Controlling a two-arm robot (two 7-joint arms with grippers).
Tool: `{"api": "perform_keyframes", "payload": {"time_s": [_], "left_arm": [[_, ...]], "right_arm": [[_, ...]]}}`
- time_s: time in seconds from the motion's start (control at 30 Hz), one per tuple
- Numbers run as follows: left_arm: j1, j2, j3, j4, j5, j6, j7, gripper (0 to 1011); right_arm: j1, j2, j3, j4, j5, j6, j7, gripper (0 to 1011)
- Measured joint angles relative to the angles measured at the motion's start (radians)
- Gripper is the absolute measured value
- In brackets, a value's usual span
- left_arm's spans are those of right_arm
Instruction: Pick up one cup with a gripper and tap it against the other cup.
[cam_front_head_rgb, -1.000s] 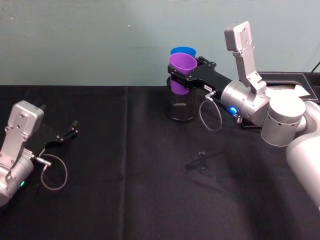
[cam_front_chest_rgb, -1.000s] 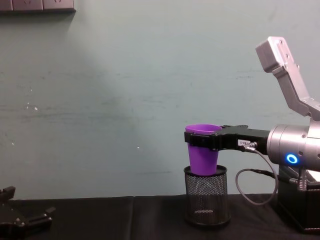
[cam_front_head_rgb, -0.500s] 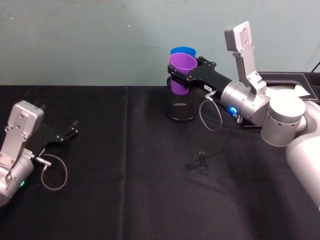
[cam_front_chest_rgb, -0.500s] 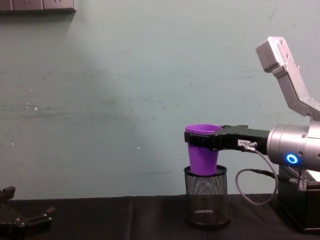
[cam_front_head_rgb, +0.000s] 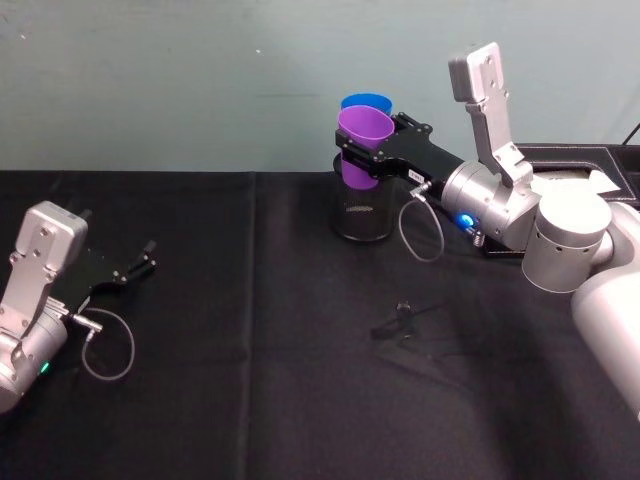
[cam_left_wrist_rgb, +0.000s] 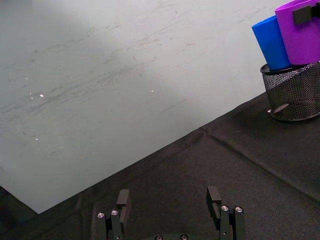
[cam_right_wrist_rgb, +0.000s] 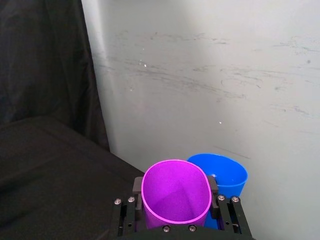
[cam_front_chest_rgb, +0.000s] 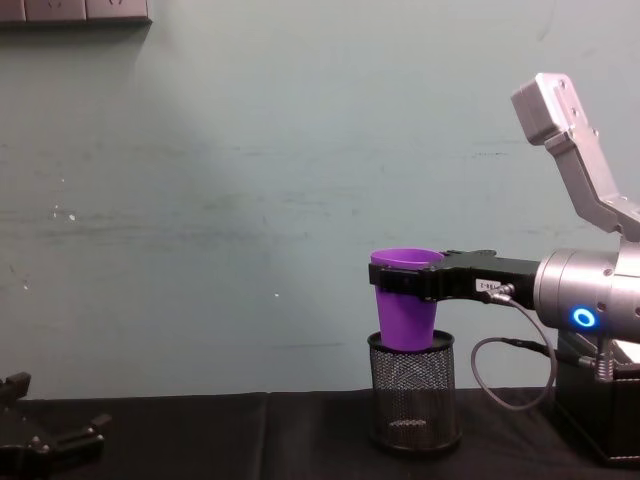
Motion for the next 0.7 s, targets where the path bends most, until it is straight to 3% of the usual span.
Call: {"api": "perform_keyframes", "payload": {"time_s": [0.7], "left_arm": [[0.000,0.000,0.000,0.000,0.000,0.000,0.000,1000]], "right_arm": [[0.000,0.000,0.000,0.000,0.000,0.000,0.000,730]]}}
